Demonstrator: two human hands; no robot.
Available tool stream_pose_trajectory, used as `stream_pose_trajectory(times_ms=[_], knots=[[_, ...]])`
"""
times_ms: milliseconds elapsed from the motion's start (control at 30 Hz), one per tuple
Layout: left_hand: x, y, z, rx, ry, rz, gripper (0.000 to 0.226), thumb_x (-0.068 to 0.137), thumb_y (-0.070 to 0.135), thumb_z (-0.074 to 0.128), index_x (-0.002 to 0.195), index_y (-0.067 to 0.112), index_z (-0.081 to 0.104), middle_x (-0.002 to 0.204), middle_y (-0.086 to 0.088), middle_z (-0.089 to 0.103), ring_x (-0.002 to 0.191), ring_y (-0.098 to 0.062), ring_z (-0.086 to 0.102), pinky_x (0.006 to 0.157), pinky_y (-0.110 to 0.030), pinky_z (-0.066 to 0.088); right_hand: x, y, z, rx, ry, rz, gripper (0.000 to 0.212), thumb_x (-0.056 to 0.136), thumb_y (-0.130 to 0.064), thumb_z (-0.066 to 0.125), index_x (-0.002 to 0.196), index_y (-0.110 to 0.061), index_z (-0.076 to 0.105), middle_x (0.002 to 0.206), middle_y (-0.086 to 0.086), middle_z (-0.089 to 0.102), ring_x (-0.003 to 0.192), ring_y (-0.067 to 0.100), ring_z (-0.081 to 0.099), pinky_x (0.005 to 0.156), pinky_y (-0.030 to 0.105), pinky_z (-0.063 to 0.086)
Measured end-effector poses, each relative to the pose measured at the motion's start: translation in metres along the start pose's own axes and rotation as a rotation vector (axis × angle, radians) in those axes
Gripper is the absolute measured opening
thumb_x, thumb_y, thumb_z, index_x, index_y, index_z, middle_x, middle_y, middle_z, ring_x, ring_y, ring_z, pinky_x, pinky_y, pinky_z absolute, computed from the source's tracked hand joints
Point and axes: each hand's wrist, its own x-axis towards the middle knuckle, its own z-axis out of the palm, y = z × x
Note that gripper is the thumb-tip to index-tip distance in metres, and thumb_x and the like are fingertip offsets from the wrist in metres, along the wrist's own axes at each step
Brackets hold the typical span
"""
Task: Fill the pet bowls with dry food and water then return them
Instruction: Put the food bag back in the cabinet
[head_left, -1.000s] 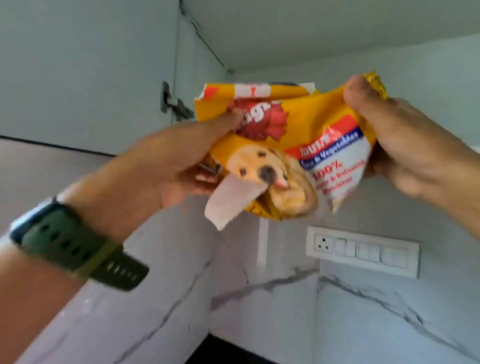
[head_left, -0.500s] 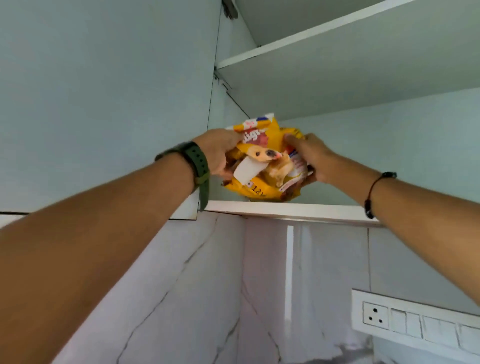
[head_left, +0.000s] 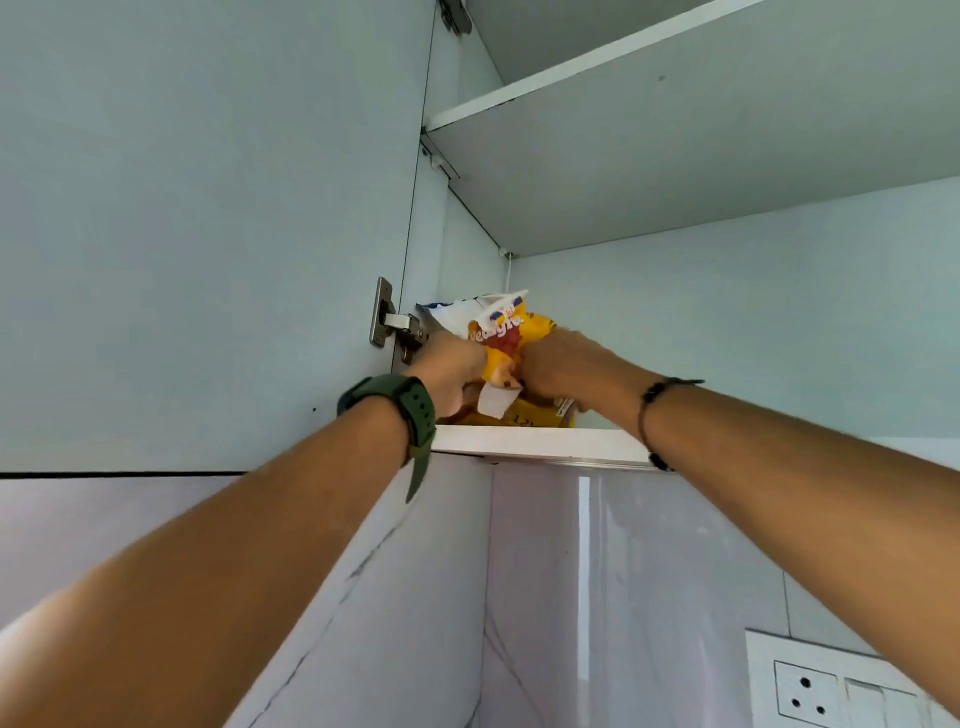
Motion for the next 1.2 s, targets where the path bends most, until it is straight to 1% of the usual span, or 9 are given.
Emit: stream_pose_trajectory(times_ms=[67,133,267,400,500,600,733,1000,1200], knots=[[0.011,-0.01,0.008,0.1,-0.015,0.001,0.036,0.073,0.005,0.061,0.109,0.009,0.056,0.11,-0.014,0.061,0.099,-0.03,0.063,0.083,-0.043,0.058,0.008,-0.006,0.004,0.049,-0.088,0.009,0.032,0.1,-0.016,0.035,0.124,-0.004,0.052,0.118,0.01,0.055,0.119,0.03,0.054,0.086,0.032,0.043],[0.015,-0.017,0.017,0.163,-0.059,-0.004,0.021,0.067,0.009,0.061,0.088,0.009,0.057,0.109,-0.018,0.063,0.101,-0.034,0.063,0.089,-0.046,0.055,0.01,-0.008,0.005,0.056,-0.101,-0.001,0.031,0.1,-0.013,0.035,0.126,-0.004,0.049,0.11,0.007,0.052,0.118,0.028,0.053,0.085,0.032,0.042],[0.017,-0.024,0.025,0.257,-0.129,-0.004,0.031,0.087,0.01,0.051,0.117,0.006,0.056,0.117,-0.016,0.063,0.104,-0.027,0.062,0.091,-0.033,0.051,0.038,0.0,0.026,0.001,-0.245,-0.009,0.036,0.097,-0.018,0.041,0.13,-0.006,0.05,0.131,0.014,0.054,0.113,0.03,0.053,0.097,0.037,0.041],[0.018,-0.024,0.025,0.3,-0.019,0.04,0.077,0.068,0.025,0.061,0.138,0.008,0.035,0.125,-0.017,0.057,0.109,-0.032,0.06,0.092,-0.043,0.053,0.032,0.005,0.027,0.082,-0.172,-0.007,0.037,0.095,-0.015,0.045,0.129,-0.002,0.05,0.134,0.018,0.051,0.122,0.033,0.049,0.097,0.037,0.04],[0.0,-0.019,0.023,0.407,0.127,0.143,0.069,0.083,0.023,0.059,0.141,0.007,0.025,0.135,-0.021,0.045,0.117,-0.036,0.051,0.095,-0.042,0.049,0.021,0.009,0.02,0.07,-0.101,-0.003,0.038,0.096,-0.016,0.045,0.132,-0.002,0.045,0.135,0.018,0.05,0.114,0.03,0.051,0.095,0.035,0.041],[-0.019,-0.012,0.023,0.493,0.333,0.272,0.064,0.085,0.014,0.057,0.14,0.005,0.025,0.143,-0.025,0.029,0.126,-0.041,0.039,0.097,-0.042,0.041,0.003,0.036,0.008,0.022,-0.002,0.038,0.056,0.092,-0.028,0.051,0.14,-0.008,0.029,0.138,0.022,0.041,0.123,0.036,0.047,0.09,0.037,0.042],[-0.043,-0.004,0.024,0.544,0.39,0.417,0.061,0.079,0.001,0.055,0.135,0.001,0.032,0.14,-0.028,0.026,0.126,-0.043,0.032,0.103,-0.042,0.032,-0.034,0.081,-0.021,-0.064,0.066,0.061,0.059,0.092,-0.026,0.051,0.143,-0.01,0.024,0.141,0.018,0.036,0.125,0.036,0.044,0.088,0.037,0.039],[-0.088,0.025,0.09,0.489,0.18,0.65,0.034,0.083,0.004,0.05,0.117,0.004,0.051,0.127,-0.02,0.04,0.113,-0.036,0.044,0.096,-0.041,0.039,-0.106,0.17,-0.072,-0.14,0.187,0.214,0.06,0.093,-0.033,0.052,0.142,-0.011,0.026,0.14,0.014,0.038,0.12,0.035,0.047,0.082,0.034,0.039],[-0.149,0.054,0.194,0.435,-0.23,0.644,0.032,0.089,0.009,0.048,0.122,0.004,0.049,0.133,-0.017,0.033,0.114,-0.035,0.046,0.092,-0.035,0.041,-0.168,0.258,-0.115,-0.246,0.316,0.402,0.053,0.092,-0.033,0.052,0.136,-0.009,0.033,0.134,0.014,0.043,0.12,0.034,0.044,0.078,0.034,0.035]])
